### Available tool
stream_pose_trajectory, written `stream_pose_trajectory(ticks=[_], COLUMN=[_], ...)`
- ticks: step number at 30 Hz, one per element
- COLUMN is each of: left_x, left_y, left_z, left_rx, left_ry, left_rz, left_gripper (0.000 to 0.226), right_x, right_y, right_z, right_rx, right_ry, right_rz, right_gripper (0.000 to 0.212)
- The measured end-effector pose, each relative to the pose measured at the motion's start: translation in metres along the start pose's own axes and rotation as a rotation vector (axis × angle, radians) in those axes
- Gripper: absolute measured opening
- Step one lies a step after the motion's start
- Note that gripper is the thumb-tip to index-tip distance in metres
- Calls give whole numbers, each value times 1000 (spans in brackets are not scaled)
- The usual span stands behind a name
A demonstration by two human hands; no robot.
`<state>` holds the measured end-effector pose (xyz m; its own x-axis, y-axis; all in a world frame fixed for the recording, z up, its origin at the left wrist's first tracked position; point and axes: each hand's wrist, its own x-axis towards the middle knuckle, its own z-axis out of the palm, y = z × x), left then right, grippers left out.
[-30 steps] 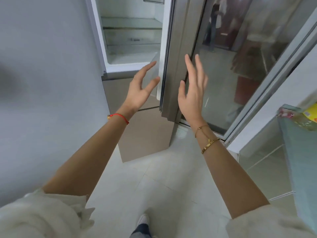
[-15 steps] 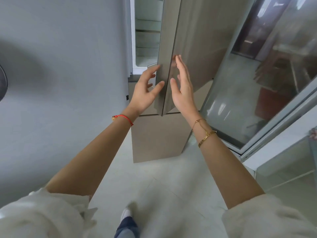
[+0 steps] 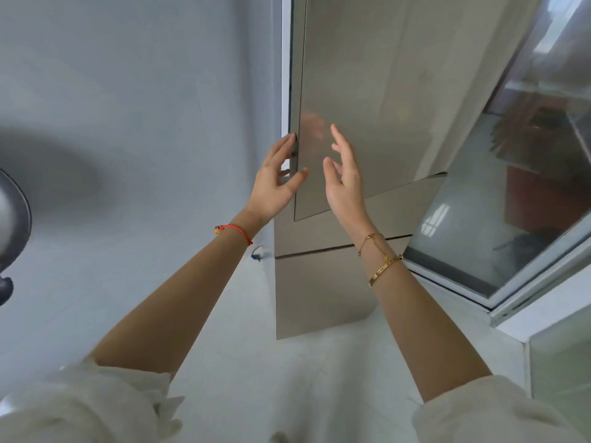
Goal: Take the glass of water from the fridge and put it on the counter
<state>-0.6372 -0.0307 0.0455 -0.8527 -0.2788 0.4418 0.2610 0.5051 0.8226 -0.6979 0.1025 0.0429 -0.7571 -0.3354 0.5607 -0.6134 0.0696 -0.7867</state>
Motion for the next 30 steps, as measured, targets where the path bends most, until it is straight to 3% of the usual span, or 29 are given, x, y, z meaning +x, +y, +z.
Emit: stream_pose_trajectory(ticks=[7, 11, 20, 30], left_x=[40, 53, 93, 97], left_y=[-23, -28, -46, -53], left_z=[-12, -5, 2, 4], left_rx=[-48, -32, -65, -32], left_ry=[28, 170, 88, 80], left_rz=[-44, 94, -1, 52], left_gripper=[69, 58, 65, 67], right_x=[44, 62, 90, 95], right_y=[21, 36, 55, 64], right_z=[23, 30, 44, 39], right_rx=[48, 63, 104, 221], right_ry=[10, -9, -56, -44], right_rz=[79, 115, 168, 172], right_gripper=[51, 51, 50, 47])
